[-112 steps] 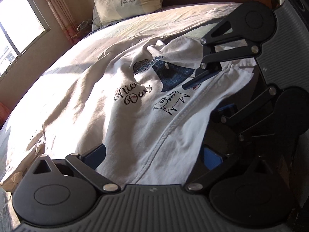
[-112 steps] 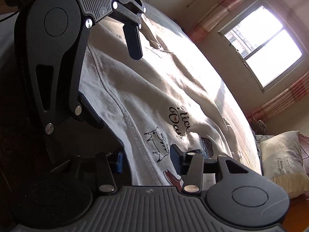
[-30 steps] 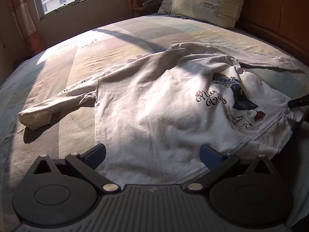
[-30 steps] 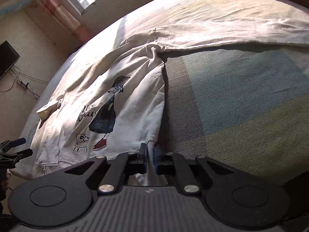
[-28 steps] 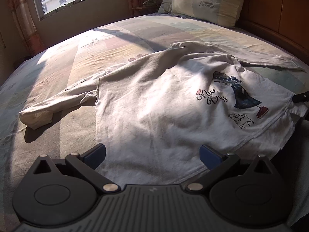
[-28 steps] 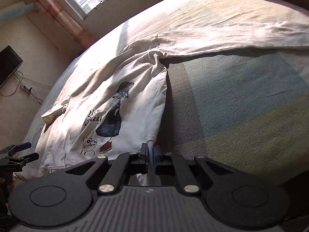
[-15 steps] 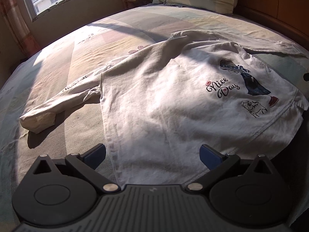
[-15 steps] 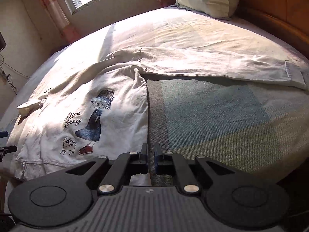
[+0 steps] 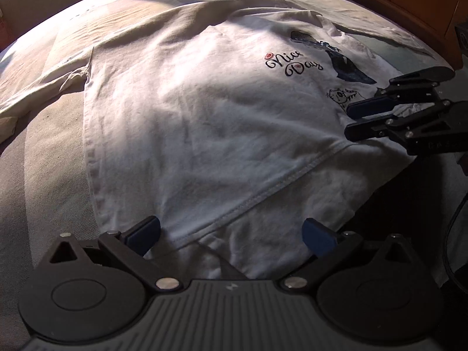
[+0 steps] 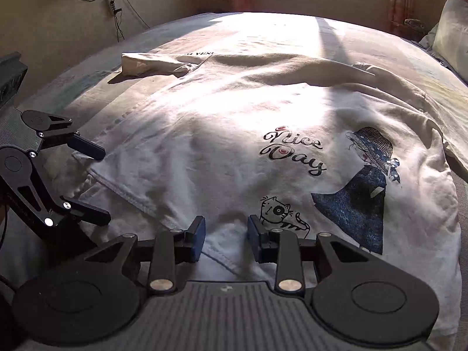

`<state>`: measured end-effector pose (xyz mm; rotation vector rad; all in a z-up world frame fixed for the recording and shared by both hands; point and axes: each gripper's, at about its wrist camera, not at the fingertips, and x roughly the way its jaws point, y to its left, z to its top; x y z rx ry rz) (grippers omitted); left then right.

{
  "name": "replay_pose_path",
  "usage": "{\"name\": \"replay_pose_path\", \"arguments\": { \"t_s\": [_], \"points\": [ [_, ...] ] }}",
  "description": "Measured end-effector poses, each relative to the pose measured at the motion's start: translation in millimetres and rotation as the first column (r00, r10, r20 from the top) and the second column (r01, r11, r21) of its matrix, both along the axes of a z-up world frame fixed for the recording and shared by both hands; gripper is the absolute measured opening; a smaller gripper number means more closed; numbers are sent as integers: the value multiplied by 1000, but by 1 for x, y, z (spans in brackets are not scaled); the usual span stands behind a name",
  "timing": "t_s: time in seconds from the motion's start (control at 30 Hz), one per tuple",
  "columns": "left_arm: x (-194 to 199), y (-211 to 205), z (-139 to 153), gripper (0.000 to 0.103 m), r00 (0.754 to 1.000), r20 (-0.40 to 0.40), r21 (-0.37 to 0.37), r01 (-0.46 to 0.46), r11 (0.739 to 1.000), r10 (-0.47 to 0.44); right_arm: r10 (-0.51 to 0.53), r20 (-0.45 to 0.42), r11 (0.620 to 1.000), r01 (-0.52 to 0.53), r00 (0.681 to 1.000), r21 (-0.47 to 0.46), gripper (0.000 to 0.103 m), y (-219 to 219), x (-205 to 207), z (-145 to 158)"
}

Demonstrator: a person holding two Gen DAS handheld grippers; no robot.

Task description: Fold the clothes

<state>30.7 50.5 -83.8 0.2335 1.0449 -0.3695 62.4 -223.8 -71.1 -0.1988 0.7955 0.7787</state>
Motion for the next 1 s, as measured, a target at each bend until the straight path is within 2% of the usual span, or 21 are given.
{"name": "replay_pose_path", "arguments": {
  "t_s": [0.07, 0.13, 0.2, 0.27, 0.3, 0.4, 0.5, 0.57, 0.7, 0.8, 0.87, 1.0],
  "points": [
    [-9, 5, 4, 102, 999, -14, 40, 38, 998, -37, -8, -22, 1000, 8, 1000, -3, 38, -15, -12, 0],
    [-8, 7, 12, 102, 997, -36, 43, 68, 997, -66, -15, -41, 1000, 14, 999, -12, 38, -28, -17, 7],
    [3, 5, 22, 102, 997, 7, 36, 83, 996, -83, -25, -47, 1000, 24, 999, -20, 45, -40, -20, 15],
    [26, -1, 31, 102, 995, 63, 27, 70, 997, -72, -66, 17, 998, 66, 998, -12, 57, -46, -12, 26],
    [39, -5, 36, 102, 994, 91, 21, 62, 998, -63, -92, 41, 996, 92, 995, -3, 58, -49, -5, 30],
    [78, -16, 34, 102, 995, 99, -72, 28, 997, -21, -198, 58, 980, 195, 979, 45, 60, -55, 30, 33],
    [98, -20, 16, 102, 998, 64, -109, -11, 994, 19, -291, -1, 955, 291, 957, 65, 62, -67, 61, 19],
    [97, -16, 1, 102, 998, 38, -121, -36, 992, 41, -331, -30, 942, 332, 943, 57, 65, -78, 61, 7],
    [72, 4, -3, 102, 995, 82, -164, -47, 985, 62, -362, -58, 927, 365, 931, 81, 72, -103, 40, -7],
    [68, 15, -2, 102, 993, 79, -221, -73, 972, 92, -380, -61, 917, 385, 923, 109, 86, -113, 21, -8],
    [72, 18, -1, 102, 991, 70, -248, -91, 965, 112, -380, -61, 916, 384, 923, 115, 102, -111, 16, -11],
    [76, 10, 1, 102, 992, 56, -197, -97, 976, 110, -375, 22, 927, 376, 927, -15, 103, -85, 12, -14]
  ]
}}
